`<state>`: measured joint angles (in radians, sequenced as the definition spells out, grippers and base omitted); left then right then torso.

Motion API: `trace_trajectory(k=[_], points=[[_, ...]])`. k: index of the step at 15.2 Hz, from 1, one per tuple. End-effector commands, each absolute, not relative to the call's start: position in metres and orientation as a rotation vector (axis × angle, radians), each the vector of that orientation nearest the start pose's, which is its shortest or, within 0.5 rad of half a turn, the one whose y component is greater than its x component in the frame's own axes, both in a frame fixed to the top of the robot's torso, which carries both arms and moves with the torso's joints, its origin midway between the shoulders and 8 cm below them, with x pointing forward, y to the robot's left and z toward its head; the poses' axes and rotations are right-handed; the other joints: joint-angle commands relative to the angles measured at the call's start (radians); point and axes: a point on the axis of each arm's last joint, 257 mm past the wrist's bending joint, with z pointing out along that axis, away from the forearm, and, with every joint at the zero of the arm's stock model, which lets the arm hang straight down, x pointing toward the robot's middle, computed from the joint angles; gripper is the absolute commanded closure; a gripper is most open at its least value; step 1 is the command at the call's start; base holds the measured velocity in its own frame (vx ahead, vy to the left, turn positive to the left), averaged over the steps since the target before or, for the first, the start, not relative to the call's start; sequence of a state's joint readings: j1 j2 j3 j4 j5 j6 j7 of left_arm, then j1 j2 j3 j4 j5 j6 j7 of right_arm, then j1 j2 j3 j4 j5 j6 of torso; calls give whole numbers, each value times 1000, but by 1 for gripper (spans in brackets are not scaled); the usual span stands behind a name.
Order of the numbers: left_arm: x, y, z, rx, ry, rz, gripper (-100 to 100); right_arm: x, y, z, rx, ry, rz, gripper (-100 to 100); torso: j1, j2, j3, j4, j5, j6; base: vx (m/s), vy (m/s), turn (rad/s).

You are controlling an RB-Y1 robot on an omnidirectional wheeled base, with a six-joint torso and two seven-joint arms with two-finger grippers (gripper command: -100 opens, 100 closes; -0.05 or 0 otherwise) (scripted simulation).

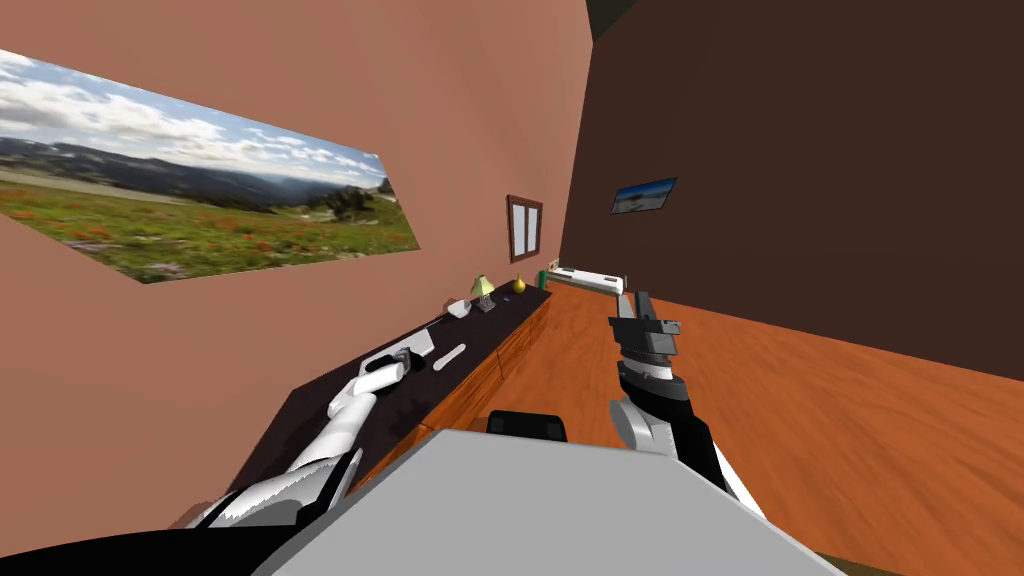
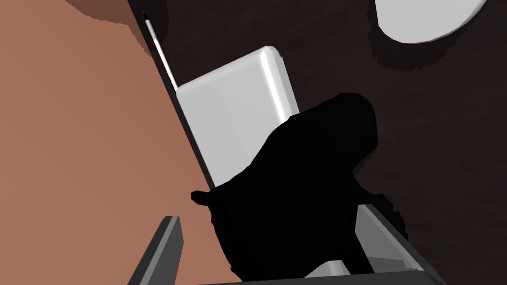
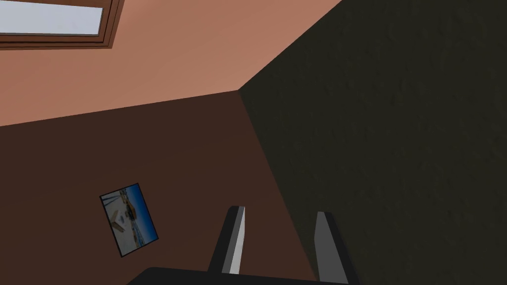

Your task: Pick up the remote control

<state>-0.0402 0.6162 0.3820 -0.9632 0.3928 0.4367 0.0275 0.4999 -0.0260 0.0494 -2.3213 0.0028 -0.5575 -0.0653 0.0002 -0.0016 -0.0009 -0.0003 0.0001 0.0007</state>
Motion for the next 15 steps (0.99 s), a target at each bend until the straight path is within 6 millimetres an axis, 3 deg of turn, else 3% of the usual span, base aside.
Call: trace_trajectory(k=[1,12,15], points=[[358,679,-408,-2038,1126,-310,-100,327,-257,52,588,552,1436,0,0,0,0,0,0,0,28,3,-91],[296,680,-459,-2380,1004,-206,-100,327,-257,52,588,552,1436,0,1,-1,-1,0,0,-1,37,9,-135],[266,673,-482,-2495,961,-153,-100,327,-257,52,588,552,1436,0,1,-2,-1,0,0,0,54,18,-194]])
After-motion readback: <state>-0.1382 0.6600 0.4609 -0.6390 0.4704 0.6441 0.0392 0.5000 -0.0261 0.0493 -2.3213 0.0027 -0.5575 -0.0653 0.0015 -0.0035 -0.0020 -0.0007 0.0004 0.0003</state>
